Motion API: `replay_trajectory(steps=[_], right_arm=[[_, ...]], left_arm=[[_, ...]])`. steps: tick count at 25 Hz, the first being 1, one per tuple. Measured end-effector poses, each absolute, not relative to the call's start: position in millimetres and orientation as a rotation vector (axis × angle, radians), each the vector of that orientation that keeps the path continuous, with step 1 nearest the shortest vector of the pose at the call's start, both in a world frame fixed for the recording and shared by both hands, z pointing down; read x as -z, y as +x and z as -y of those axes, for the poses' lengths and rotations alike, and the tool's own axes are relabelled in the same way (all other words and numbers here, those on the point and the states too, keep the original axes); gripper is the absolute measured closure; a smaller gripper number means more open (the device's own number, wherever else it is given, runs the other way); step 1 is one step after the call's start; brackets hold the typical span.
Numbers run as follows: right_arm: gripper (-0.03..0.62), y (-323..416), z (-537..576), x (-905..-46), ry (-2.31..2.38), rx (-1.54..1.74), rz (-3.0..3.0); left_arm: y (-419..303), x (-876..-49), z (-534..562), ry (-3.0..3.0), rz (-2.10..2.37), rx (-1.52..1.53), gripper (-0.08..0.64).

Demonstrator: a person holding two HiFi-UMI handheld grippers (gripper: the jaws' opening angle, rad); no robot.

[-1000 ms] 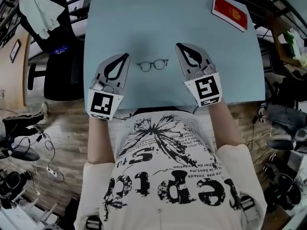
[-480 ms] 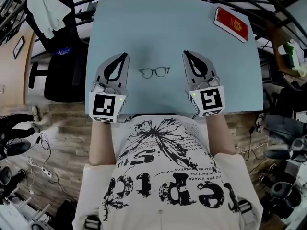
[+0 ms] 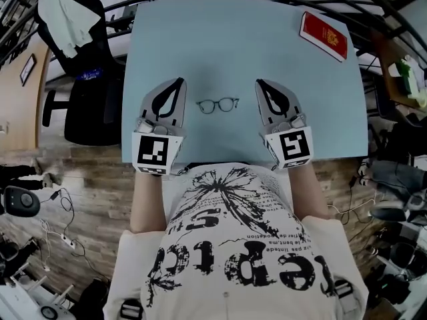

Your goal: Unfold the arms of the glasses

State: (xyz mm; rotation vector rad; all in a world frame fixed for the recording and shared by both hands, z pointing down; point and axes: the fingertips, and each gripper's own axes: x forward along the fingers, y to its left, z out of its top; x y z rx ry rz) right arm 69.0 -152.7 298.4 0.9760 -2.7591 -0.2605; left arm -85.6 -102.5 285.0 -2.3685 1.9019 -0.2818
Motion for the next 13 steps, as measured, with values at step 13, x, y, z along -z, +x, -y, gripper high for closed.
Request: replay_trajectory(steps=[13], right_arm=[[0.584,57.7,160.4,-314.3,0.939,0.237,2.741]], left_arm=[[-88.6,-295.3,106.3,-2.429,-1.886,0.280,0.541]])
